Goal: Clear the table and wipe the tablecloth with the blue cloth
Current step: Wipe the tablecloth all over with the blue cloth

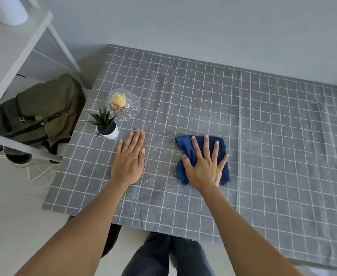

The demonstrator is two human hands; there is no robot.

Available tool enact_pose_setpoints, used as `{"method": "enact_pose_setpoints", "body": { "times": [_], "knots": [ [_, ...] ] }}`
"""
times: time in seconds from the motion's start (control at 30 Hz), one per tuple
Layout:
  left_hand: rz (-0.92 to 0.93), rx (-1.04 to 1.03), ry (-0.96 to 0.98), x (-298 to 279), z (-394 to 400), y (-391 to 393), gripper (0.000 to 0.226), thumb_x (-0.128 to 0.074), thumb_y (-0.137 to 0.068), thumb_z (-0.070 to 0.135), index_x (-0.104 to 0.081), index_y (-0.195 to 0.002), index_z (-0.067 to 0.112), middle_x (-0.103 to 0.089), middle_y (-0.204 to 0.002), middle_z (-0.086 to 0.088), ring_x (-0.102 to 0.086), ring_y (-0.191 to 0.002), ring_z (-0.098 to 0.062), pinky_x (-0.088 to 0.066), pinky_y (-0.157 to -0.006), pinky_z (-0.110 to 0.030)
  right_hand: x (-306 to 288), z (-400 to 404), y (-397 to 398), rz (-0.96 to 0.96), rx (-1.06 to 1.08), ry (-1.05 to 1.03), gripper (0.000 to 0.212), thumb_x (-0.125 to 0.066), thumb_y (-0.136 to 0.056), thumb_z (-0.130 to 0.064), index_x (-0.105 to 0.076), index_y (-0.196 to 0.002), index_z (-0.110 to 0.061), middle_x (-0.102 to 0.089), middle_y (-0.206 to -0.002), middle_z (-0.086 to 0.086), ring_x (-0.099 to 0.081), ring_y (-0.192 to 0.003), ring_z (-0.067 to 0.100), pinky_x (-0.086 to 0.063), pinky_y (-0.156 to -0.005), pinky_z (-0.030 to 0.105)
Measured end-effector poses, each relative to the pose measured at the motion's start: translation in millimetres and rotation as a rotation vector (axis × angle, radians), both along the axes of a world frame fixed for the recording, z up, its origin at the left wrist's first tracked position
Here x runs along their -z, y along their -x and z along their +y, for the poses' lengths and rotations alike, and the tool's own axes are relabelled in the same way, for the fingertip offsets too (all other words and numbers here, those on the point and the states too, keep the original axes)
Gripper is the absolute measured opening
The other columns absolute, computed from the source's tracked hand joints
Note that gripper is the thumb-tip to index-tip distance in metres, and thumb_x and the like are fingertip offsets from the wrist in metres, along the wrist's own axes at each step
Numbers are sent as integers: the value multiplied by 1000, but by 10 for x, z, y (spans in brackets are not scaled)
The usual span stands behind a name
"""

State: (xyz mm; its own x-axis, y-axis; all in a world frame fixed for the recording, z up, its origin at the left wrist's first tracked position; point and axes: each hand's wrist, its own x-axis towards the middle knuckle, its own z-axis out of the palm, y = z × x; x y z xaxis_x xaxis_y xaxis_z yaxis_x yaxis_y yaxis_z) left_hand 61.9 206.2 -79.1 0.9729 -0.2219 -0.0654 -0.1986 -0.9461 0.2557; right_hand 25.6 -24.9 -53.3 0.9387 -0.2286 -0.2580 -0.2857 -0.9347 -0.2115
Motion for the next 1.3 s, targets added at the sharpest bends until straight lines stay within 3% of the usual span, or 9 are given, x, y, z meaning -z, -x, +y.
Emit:
{"method": "enact_pose_setpoints", "body": {
  "times": [0.13,0.27,0.5,0.87,1.1,1.3],
  "knots": [
    [8,-1,-15,3,3,0,54,-3,-100,36,2,-152,23,10,-158,7,10,-146,-10,1,-120,-41,-2,-78,45,25,100,6,66,-22,-90,-65,9,-146,-50,19,-158,-11,22,-144,30,16,-108,65],
    [3,-3,-24,1,4,6,55,-2,-99,36,2,-152,22,9,-159,6,11,-146,-11,2,-120,-41,-33,0,38,52,101,-44,62,-21,-93,-59,9,-147,-49,21,-158,-11,22,-144,29,10,-109,66],
    [-19,-8,-27,-27,-45,-45,55,-6,-99,35,1,-152,22,7,-159,6,6,-146,-11,-2,-120,-42,-61,464,115,7,-99,-68,59,-22,-95,-57,4,-147,-49,18,-158,-10,21,-144,25,14,-110,61],
    [-11,16,-8,7,42,-16,55,-7,-100,33,-2,-153,19,1,-159,4,2,-147,-12,-1,-120,-41,36,165,208,-2,194,-14,57,-25,-93,-59,0,-144,-56,15,-160,-8,19,-144,31,14,-111,61],
    [101,168,53,-55,315,90,54,-7,-102,35,7,-151,20,14,-158,5,14,-145,-10,8,-119,-38,8,342,220,12,161,-27,56,-22,-94,-58,-1,-147,-52,14,-160,-9,14,-146,27,7,-112,62],
    [49,131,62,-44,719,414,56,-6,-99,36,-7,-152,20,0,-159,6,4,-146,-10,1,-120,-40,-36,1209,524,-45,-41,-88,56,-23,-94,-55,-5,-147,-51,9,-161,-6,11,-146,27,5,-111,62]
  ]
}}
